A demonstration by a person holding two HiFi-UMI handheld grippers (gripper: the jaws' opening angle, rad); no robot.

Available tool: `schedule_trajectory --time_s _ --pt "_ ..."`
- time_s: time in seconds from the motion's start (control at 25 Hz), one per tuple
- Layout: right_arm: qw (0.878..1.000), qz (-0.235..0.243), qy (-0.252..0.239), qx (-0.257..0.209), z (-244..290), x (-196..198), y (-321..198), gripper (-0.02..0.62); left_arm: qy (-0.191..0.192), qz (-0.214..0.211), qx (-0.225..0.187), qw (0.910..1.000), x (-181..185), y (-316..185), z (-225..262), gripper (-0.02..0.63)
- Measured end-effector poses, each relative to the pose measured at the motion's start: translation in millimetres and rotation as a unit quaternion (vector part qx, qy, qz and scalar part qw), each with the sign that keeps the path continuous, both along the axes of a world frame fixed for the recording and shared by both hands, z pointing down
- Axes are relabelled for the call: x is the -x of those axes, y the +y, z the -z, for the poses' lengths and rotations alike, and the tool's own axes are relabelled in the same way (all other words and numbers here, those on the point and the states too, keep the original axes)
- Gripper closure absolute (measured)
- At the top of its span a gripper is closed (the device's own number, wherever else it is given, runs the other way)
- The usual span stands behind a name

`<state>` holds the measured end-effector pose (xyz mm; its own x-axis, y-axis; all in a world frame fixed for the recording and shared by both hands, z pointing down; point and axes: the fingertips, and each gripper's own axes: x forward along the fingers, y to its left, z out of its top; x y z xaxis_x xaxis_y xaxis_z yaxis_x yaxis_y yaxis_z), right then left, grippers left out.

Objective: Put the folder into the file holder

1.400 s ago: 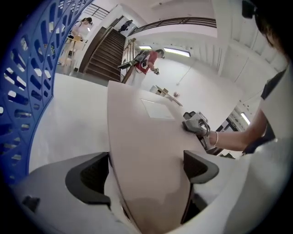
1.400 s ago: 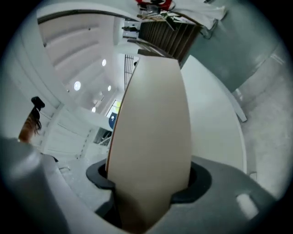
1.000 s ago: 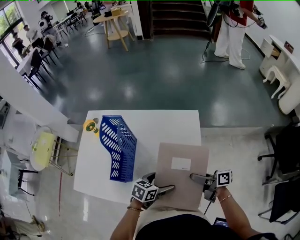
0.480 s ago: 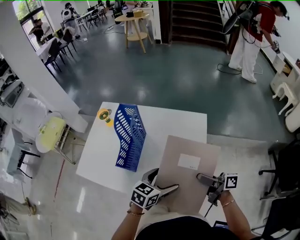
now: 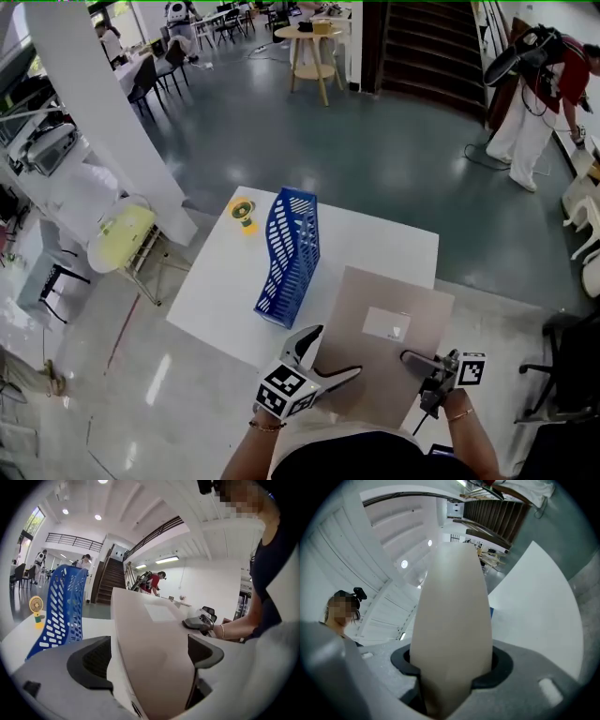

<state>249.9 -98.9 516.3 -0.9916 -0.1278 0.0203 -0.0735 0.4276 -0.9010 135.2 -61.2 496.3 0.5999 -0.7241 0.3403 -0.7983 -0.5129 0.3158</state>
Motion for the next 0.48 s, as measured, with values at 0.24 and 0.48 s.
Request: schedule_trajectory --time_s 0.24,0.48 --pt "0.999 -0.01 -0.029 -0.019 20.1 39.4 4.4 0.339 0.034 0.0 -0.009 0.9994 56.1 8.9 16.6 0.103" --pt "0.996 -0.057 -0.045 -0.05 46.7 88.1 0.9 0.339 0.086 -0.087 0.006 0.9925 114.8 23.0 26.6 0.103"
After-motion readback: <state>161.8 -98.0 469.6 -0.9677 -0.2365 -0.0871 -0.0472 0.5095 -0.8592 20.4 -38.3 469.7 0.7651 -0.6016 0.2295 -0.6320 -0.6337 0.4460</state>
